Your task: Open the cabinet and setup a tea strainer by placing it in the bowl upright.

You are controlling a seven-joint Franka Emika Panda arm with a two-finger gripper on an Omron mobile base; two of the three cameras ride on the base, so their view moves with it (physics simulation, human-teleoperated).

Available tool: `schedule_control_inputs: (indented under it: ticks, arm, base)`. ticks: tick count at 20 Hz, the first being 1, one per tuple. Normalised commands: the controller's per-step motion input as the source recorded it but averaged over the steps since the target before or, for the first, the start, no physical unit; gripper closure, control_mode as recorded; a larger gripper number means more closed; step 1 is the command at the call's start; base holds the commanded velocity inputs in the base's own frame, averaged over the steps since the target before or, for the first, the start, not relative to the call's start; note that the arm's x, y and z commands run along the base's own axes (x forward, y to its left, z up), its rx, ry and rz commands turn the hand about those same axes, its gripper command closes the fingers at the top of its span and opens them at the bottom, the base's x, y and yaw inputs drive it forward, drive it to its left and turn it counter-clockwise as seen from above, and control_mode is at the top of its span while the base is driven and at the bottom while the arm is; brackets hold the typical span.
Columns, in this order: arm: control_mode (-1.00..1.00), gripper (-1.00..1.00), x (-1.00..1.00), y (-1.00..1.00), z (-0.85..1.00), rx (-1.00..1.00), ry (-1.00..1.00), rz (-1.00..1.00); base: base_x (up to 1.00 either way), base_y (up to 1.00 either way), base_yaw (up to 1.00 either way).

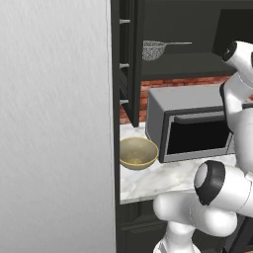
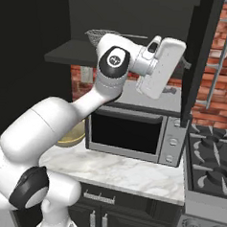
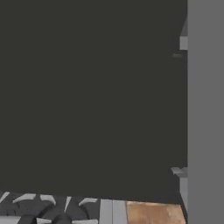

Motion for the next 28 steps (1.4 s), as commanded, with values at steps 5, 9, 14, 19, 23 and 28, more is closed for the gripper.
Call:
schedule_control_inputs:
  ticks: [5,9,14,19,23,28]
  arm:
    - [-1.0,-1.0,0.0,0.11,0.0,0.07,-0.03,-0.03]
    - [-1.0,-1.0,0.02,0.51,-0.11,0.15,-0.06,-0.01]
    - [-1.0,-1.0,0.01,0.75,-0.11,0.21,-0.04,0.03]
    - [-1.0,-1.0,0.11,0.89,-0.01,0.21,-0.04,0.14]
    - [-1.0,-1.0,0.48,0.95,0.0,0.17,0.0,0.41]
    - [-1.0,-1.0,0.38,0.61,0.0,0.16,-0.01,0.55]
  base:
    - [0.0,0.0,0.0]
    - [0.0,0.0,0.0]
    - [0.0,0.0,0.0]
    - [0.0,0.0,0.0]
    - [0.0,0.0,0.0]
    - [0.0,0.0,0.0]
